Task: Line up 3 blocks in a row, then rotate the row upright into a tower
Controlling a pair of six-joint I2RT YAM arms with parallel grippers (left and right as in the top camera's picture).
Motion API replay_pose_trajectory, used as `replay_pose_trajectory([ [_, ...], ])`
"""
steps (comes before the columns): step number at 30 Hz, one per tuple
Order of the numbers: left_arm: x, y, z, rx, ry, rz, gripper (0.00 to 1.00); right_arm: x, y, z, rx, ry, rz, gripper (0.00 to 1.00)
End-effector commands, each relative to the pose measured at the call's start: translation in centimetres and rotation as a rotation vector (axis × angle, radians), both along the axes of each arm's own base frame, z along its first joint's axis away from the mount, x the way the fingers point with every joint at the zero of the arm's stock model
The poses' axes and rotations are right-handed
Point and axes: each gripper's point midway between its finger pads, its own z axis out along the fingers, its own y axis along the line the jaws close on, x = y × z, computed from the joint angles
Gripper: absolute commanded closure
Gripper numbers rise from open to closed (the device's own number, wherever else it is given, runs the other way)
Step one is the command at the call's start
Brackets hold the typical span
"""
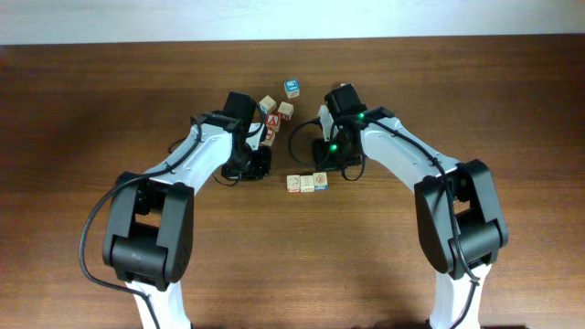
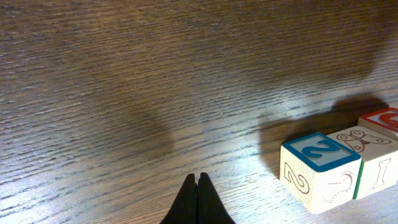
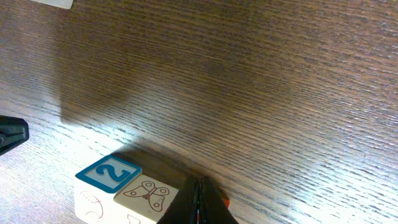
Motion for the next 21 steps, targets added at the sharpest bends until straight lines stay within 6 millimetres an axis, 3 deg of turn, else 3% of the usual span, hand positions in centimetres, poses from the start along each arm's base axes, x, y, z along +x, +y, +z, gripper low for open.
replay_pose_trajectory([
  [1, -0.1, 0.2, -0.5, 0.012, 0.006, -0.013, 1.00, -0.3, 0.4, 0.1, 0.014, 0.014, 0.002, 0.96],
  [13, -0.1, 0.2, -0.5, 0.012, 0.006, -0.013, 1.00, -1.2, 1.0, -0.2, -0.015, 0.024, 0.034, 0.96],
  [16, 0.0, 0.2, -0.5, 0.011, 0.006, -0.013, 1.00, 0.2, 0.5, 0.6, -0.006, -0.006, 0.002, 0.95],
  [18, 0.0, 0.2, -0.5, 0.011, 0.004, -0.013, 1.00, 2.5, -0.6, 4.1, 0.026, -0.054, -0.047, 0.94],
  [20, 1.2, 0.4, 1.2, 0.004, -0.023, 0.000, 1.00, 4.4, -2.7, 11.2, 0.077, -0.112, -0.090, 0.95],
  [21, 2.0, 0.7, 2.9, -0.004, -0.050, 0.012, 1.00, 4.2, -3.3, 14.7, 0.129, -0.122, -0.063, 0.96],
])
